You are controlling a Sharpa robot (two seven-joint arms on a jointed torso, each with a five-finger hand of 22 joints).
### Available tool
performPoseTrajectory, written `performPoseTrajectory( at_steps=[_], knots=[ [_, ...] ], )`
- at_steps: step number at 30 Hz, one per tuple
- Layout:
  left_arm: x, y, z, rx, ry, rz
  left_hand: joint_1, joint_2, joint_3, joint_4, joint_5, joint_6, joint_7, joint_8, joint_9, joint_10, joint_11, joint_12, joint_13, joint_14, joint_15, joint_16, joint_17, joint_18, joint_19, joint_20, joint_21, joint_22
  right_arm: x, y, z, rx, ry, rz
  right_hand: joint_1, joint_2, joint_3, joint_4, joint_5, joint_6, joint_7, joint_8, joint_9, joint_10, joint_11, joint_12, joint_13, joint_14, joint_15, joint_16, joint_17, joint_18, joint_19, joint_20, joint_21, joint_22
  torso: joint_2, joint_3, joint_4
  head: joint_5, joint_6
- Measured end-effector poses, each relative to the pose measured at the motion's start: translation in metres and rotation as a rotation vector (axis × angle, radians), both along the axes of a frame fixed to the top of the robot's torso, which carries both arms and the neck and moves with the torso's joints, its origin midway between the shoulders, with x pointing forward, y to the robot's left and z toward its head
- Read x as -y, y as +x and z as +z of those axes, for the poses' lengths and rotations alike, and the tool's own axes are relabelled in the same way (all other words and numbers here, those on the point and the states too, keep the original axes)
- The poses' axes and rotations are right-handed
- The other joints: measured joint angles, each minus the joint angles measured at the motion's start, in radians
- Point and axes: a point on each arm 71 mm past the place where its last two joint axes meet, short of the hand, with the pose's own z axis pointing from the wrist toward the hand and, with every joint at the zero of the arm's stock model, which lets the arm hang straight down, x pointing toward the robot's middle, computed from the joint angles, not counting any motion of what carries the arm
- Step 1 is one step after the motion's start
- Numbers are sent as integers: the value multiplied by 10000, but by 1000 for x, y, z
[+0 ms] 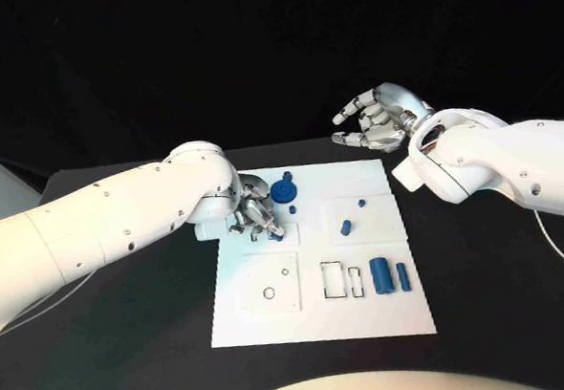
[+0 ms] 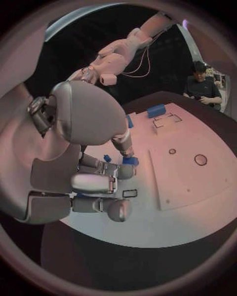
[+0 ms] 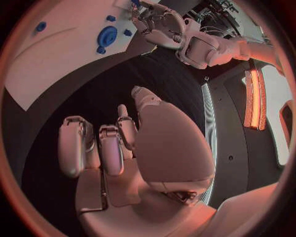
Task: Assemble the parts on the task board
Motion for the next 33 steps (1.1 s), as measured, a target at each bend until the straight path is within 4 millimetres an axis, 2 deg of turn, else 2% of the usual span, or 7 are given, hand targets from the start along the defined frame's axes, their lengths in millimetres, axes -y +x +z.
performPoseTrajectory(
  at_steps=[4,5,11,17,20,22,33],
  knots=[
    [-2,0,0,18,-146,175,-314,-155,235,232,48,56,-56,285,330,273,-23,96,173,0,0,113,0,-1,145,-31,149,226,0,0,-1,-22,-4,1,0,0,55,-7,0,0,0,0,0,0,0,0,0,0,0,0,-1,0,0,0,-59,0,0,0,1,0,-1],
    [-2,1,0,34,-184,225,-461,-189,731,-155,47,56,-56,286,598,344,-18,184,261,0,0,136,0,-1,147,-33,216,289,0,0,-1,-27,-4,2,0,0,59,-4,0,0,0,0,0,0,0,0,0,0,0,0,-1,0,0,0,-72,-1,-1,1,2,-3,3],
    [-6,1,2,189,-484,582,-913,-303,1063,-240,276,59,-59,469,1032,587,-93,434,557,1,-72,245,0,-158,313,-82,412,542,1,0,-1,-54,-10,0,0,0,58,-4,0,0,0,0,0,0,0,0,0,0,0,0,-1,0,0,0,-72,-1,-5,2,6,-7,24],
    [-10,-1,4,368,-827,941,-1354,-642,1102,-284,2077,273,-159,606,1381,1108,-215,825,1004,-18,-197,456,0,-157,775,-193,820,1119,2,0,-2,-78,-19,-13,0,0,58,-3,0,0,0,0,0,0,0,0,-1,0,0,0,-2,0,0,0,-72,8,-7,2,7,2,47],
    [-11,-2,5,467,-1006,1123,-1424,-712,1045,-341,2574,359,-177,607,1383,1246,-286,920,1145,-4,-252,497,0,-156,845,-266,920,1291,2,0,-2,-91,-25,-25,0,0,57,-3,0,0,0,0,1,0,0,0,-1,0,0,0,-2,0,0,0,-72,7,-7,3,10,12,53],
    [-12,-4,6,541,-1122,1216,-1424,-712,1018,-369,2760,444,-190,606,1385,1320,-288,941,1221,-19,-266,496,0,-312,913,-264,964,1370,3,0,-2,-97,-28,-35,0,0,57,-3,0,1,-1,0,1,0,0,0,-1,0,0,0,-2,0,0,0,-72,7,-7,8,13,23,54],
    [-24,-14,3,1142,-1499,1784,-1556,-844,991,-395,3069,541,-218,605,1732,1425,-322,1059,1369,17,-303,496,0,-312,1093,-300,1087,1619,8,0,-3,-140,-54,-122,-1,-1,56,-2,0,1,-1,0,1,0,0,0,-2,0,0,0,-3,0,0,0,-72,6,-4,15,36,90,11]
  ],
)
